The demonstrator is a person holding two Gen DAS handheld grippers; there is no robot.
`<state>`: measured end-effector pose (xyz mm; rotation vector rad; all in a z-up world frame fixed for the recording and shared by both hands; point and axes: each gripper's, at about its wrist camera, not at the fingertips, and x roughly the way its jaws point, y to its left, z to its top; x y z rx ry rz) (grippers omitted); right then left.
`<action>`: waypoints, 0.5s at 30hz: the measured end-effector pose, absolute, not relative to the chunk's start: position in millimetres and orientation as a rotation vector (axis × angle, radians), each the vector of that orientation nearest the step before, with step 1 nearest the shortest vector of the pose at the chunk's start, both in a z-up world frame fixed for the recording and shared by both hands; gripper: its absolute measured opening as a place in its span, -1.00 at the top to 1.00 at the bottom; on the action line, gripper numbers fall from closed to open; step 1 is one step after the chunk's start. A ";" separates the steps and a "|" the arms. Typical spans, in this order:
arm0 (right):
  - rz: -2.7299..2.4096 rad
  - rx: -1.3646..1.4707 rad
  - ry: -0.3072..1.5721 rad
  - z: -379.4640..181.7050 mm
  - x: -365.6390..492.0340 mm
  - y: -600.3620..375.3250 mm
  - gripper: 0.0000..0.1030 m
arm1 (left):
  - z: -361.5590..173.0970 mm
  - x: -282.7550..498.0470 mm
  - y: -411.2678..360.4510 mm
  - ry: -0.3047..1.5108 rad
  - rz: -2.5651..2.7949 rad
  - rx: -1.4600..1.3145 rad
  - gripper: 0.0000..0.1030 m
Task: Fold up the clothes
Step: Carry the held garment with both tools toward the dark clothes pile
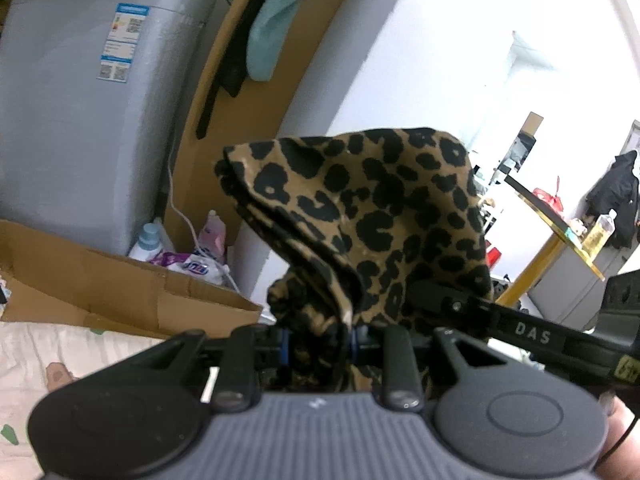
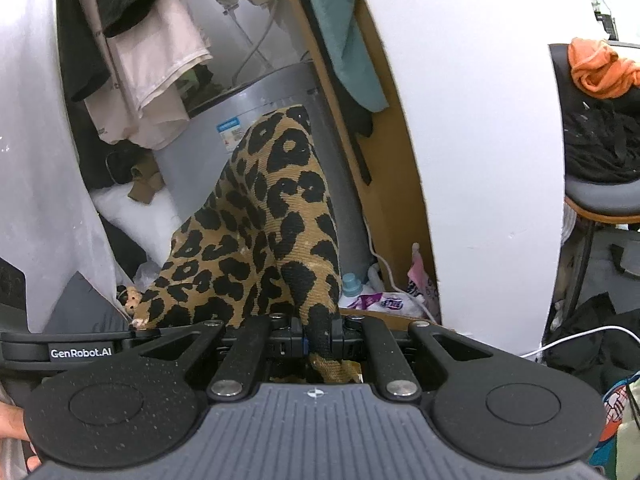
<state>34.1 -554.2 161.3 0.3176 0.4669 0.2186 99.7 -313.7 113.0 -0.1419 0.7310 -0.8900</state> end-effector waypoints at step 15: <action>0.169 0.365 0.515 94.9 42.0 -616.8 0.87 | 48.7 99.2 -366.9 0.777 -0.938 -0.122 0.48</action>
